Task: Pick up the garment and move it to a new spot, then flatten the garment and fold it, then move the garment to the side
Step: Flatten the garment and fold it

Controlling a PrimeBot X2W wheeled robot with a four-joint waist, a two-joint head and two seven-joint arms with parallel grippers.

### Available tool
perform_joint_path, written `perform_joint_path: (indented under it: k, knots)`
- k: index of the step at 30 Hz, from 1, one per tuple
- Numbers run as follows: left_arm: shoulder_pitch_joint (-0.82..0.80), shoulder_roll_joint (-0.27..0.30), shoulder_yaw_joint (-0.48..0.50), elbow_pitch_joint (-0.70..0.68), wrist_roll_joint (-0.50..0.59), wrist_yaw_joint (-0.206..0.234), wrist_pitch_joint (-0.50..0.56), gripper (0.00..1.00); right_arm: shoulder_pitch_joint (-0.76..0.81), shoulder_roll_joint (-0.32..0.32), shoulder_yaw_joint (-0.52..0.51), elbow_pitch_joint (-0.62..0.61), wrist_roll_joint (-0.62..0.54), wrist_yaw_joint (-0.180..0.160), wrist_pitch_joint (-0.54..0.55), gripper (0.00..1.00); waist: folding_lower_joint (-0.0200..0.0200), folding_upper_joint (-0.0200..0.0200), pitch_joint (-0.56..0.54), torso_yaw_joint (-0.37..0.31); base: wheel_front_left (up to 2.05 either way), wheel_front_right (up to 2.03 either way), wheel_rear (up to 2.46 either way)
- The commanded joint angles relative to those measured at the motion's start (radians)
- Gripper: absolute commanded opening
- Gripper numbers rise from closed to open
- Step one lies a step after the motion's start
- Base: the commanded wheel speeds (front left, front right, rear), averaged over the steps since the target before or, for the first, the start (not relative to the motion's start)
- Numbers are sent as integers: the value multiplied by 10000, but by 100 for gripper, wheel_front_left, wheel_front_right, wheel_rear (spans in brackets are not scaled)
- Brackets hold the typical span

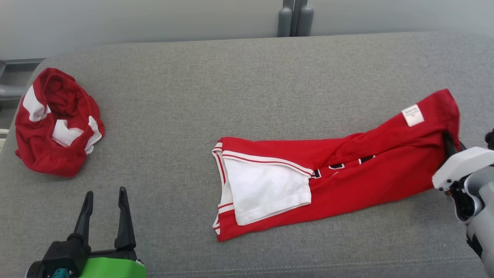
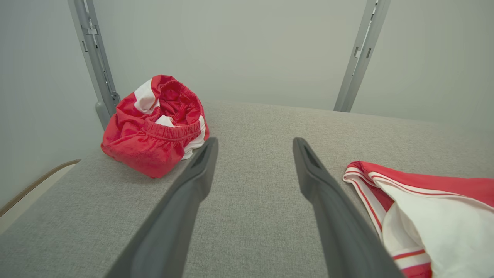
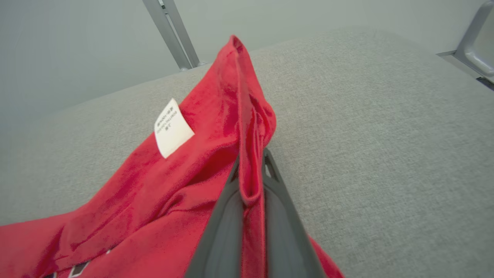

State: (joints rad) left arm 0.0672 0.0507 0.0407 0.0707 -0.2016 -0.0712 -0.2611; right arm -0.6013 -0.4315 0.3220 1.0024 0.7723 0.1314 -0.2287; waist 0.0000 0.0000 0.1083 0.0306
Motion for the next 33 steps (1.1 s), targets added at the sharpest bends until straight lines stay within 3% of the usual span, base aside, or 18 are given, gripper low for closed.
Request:
perform_joint_path:
  k: [1,12,19,25,33]
  knots:
    - [-52,0,25,-31,-67,60,-36,100,48,61,54,-455,340,-13,119,0,0,0,17,-146,0,0,0]
    - [-109,3,138,-155,78,56,-36,100,1294,-119,989,-4157,2528,-10,851,0,0,0,-170,-309,0,0,0]
    - [17,3,114,-96,89,8,-36,100,1904,126,1572,-5905,3589,-8,1417,0,0,0,-286,-158,0,0,0]
    - [-82,3,-27,-83,36,56,-36,100,2121,545,1939,-6795,4238,-8,1744,0,0,0,-297,127,0,0,0]
    - [-222,3,-274,-18,-119,115,-36,100,1984,1168,2318,-6877,4318,-8,2049,0,0,0,-278,464,0,0,0]
